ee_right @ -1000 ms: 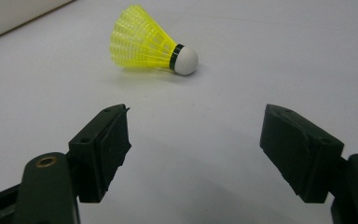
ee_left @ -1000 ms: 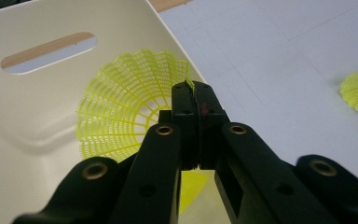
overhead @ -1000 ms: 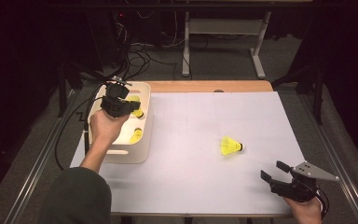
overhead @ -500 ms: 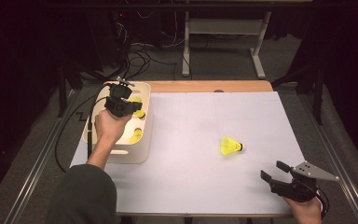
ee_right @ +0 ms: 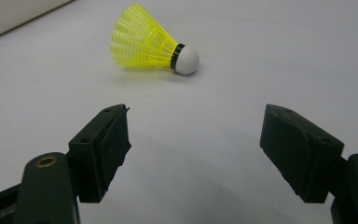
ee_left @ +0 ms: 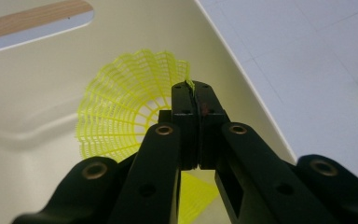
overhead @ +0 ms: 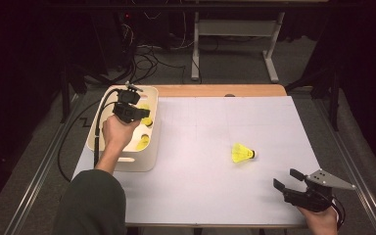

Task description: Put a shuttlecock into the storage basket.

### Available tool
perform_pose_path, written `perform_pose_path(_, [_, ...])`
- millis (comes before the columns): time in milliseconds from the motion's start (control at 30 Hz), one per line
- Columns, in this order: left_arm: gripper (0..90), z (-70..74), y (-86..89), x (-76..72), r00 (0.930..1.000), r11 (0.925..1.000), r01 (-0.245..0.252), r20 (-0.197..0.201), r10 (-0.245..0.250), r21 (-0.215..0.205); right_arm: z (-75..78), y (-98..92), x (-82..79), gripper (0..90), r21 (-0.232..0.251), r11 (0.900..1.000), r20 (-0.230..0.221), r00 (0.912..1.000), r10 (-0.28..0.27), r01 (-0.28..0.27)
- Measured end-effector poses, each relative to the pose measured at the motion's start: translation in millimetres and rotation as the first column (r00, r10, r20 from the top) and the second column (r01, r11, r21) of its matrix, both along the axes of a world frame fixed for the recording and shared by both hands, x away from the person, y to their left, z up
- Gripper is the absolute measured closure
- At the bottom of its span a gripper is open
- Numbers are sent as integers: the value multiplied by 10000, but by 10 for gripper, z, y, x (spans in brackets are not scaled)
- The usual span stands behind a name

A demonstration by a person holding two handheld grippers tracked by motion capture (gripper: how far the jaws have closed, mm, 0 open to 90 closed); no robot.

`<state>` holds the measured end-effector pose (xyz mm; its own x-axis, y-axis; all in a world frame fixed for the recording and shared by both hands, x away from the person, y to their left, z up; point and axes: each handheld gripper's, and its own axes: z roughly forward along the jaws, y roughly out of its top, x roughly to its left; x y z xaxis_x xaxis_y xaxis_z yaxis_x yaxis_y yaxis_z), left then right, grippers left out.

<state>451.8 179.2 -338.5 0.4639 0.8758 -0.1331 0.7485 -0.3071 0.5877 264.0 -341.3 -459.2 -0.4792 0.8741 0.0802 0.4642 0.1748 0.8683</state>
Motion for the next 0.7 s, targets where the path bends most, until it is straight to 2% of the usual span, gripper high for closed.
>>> perform_pose_path(267, [888, -29, -8, 42, 10000, 10000, -50, -54, 50, -49, 0, 1, 0, 244, -15, 10000, -6, 10000, -1, 1])
perform_pose_path(600, [883, -85, 35, 123, 9982, 9996, -265, -531, 266, 21, -1, 3, 1, 244, -5, 10000, -22, 10000, 20, -20])
perform_pose_path(700, [880, -94, 42, 134, 9980, 9995, -331, -546, 330, -11, 0, 3, 0, 244, -20, 10000, -9, 10000, 18, -18])
